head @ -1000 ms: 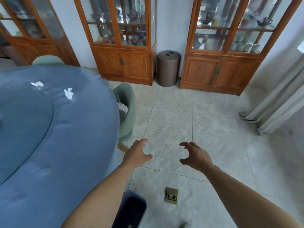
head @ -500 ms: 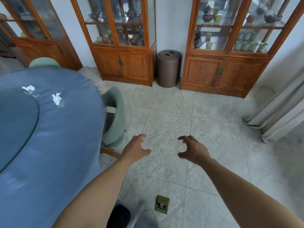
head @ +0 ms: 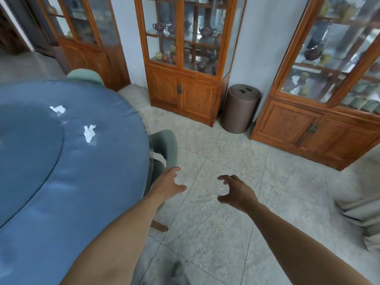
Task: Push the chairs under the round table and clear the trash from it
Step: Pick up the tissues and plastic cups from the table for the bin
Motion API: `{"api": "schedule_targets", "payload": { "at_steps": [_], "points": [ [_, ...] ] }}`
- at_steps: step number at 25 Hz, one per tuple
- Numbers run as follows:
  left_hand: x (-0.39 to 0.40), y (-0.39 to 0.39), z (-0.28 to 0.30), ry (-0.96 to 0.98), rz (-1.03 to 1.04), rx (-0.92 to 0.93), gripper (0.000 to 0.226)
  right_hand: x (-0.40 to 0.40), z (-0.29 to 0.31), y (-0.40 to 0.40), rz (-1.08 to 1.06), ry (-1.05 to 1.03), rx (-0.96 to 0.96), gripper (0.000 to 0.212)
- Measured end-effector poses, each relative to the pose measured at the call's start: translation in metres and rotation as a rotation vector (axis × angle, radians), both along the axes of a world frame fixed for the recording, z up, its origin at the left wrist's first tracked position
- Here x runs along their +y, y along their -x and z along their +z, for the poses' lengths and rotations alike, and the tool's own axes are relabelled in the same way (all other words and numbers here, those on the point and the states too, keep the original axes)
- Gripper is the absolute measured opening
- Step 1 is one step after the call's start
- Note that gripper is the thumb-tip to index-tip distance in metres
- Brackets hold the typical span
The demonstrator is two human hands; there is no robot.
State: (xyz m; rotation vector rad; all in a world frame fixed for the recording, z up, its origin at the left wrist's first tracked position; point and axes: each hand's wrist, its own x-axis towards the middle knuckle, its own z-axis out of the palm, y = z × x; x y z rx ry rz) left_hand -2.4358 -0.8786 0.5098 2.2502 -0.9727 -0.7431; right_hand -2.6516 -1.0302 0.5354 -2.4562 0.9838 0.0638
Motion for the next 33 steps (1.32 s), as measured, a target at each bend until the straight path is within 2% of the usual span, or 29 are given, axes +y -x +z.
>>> {"api": "schedule_targets", "payload": {
  "at_steps": [4, 12, 20, 24, 29, 33],
  "points": [
    [-0.029, -0.069, 0.001, 0.001, 0.038, 0.028, 0.071, -0.035, 0.003, -0.079, 0.035, -0.010, 0.013, 0.072],
    [-0.102, -0.149, -0.004, 0.017, 0.117, 0.051, 0.070, -0.117, -0.009, -0.186, 0.094, -0.104, -0.027, 0.074],
    [-0.227, -0.197, 0.014, 0.107, 0.315, 0.171, 0.069, -0.254, -0.013, -0.285, 0.256, -0.213, -0.048, 0.075],
    [-0.280, -0.213, 0.033, 0.169, 0.436, 0.176, 0.064, -0.309, -0.009, -0.329, 0.380, -0.175, 0.012, 0.079],
    [-0.311, -0.235, 0.038, 0.188, 0.532, 0.217, 0.065, -0.329, 0.001, -0.385, 0.528, -0.199, -0.029, 0.079],
    [-0.319, -0.265, 0.031, 0.202, 0.611, 0.235, 0.067, -0.330, 0.003, -0.435, 0.601, -0.313, -0.102, 0.065]
  ]
}}
